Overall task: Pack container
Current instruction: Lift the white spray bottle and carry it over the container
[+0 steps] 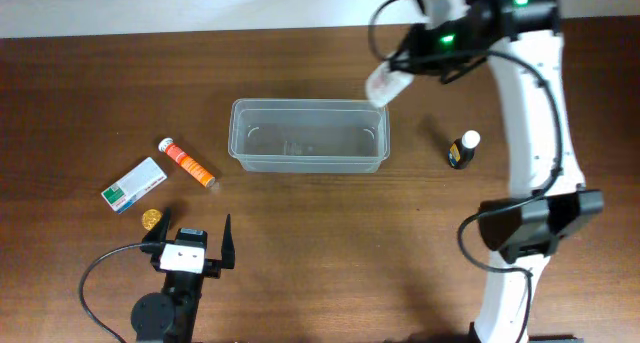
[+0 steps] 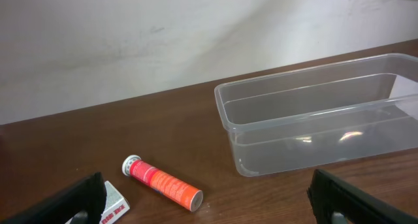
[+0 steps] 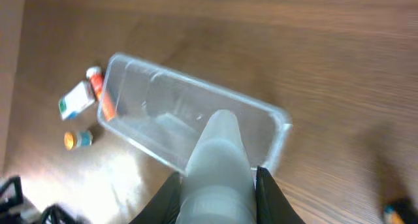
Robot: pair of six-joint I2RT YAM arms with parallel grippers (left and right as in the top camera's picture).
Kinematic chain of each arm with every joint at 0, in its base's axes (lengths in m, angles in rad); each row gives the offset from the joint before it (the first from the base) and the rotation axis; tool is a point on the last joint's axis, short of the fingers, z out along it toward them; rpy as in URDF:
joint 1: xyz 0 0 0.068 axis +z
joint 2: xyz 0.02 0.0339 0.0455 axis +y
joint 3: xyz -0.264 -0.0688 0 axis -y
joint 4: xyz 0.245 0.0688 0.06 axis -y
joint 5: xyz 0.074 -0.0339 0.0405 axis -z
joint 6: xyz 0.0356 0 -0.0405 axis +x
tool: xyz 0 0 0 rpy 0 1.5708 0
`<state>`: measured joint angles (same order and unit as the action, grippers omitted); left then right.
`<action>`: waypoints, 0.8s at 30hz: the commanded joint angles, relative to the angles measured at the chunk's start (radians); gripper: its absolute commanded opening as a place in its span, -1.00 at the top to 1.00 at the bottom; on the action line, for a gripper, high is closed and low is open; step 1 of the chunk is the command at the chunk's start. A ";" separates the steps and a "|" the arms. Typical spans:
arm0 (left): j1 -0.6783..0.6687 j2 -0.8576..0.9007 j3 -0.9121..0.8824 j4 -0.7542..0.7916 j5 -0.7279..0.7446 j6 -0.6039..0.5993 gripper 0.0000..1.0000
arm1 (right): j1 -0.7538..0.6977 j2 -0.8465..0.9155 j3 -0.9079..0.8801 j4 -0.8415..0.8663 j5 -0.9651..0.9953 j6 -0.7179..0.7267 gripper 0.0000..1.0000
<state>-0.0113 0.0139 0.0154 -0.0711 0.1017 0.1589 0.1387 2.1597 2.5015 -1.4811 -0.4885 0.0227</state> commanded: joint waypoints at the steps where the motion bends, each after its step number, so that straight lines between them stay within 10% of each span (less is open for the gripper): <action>1: 0.006 -0.008 -0.006 0.000 0.004 -0.008 -0.99 | 0.082 -0.013 0.021 0.002 0.126 0.013 0.61; 11: 0.006 -0.008 -0.006 0.000 0.004 -0.008 -0.99 | 0.264 -0.006 -0.052 -0.003 0.521 0.189 0.61; 24: 0.006 -0.008 -0.006 0.000 0.004 -0.008 -0.99 | 0.281 -0.006 -0.407 0.269 0.556 0.378 0.62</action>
<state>-0.0113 0.0135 0.0154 -0.0711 0.1017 0.1589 0.4152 2.1616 2.1506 -1.2606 0.0376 0.3328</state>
